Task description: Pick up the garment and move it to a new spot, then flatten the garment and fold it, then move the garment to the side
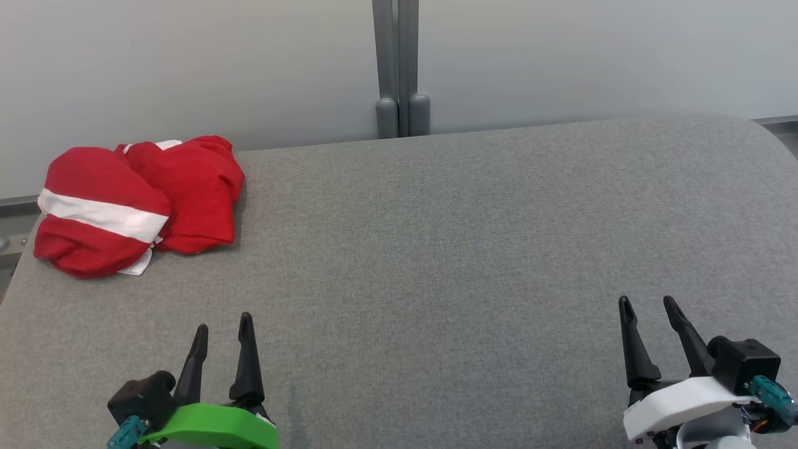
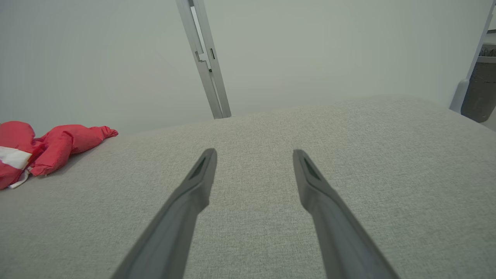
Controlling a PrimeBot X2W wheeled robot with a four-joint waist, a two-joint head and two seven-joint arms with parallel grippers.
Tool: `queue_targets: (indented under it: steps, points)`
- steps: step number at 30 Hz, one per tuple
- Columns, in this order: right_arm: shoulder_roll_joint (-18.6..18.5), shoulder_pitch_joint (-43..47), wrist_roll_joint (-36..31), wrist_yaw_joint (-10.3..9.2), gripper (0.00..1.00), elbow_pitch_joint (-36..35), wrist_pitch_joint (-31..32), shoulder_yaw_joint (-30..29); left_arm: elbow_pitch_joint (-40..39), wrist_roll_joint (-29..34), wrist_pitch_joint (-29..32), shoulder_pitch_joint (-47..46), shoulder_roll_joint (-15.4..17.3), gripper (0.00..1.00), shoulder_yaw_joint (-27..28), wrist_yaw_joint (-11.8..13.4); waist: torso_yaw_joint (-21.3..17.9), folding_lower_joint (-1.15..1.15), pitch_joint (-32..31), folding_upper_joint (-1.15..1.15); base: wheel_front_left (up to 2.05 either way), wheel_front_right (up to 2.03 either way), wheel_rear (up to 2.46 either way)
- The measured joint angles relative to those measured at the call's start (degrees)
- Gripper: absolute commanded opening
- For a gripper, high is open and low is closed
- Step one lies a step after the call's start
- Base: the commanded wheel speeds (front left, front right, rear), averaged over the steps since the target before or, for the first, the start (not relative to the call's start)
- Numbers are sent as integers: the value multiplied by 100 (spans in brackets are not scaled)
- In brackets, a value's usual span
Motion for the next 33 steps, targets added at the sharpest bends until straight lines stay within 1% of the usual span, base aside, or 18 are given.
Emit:
queue_targets:
  steps: [13, 33]
  points:
    - [-8, 58, -626, 0, 100, -43, -158, 38, 79, 422, -158, 24, 5, 100, -79, 16, 21, 0, -2, 0, 0, 0, 0]
    - [-15, 82, -1378, 0, 100, -93, -378, 107, 172, 1074, -383, 81, 15, 100, -167, 45, 30, 0, -8, 0, 0, 0, 0]
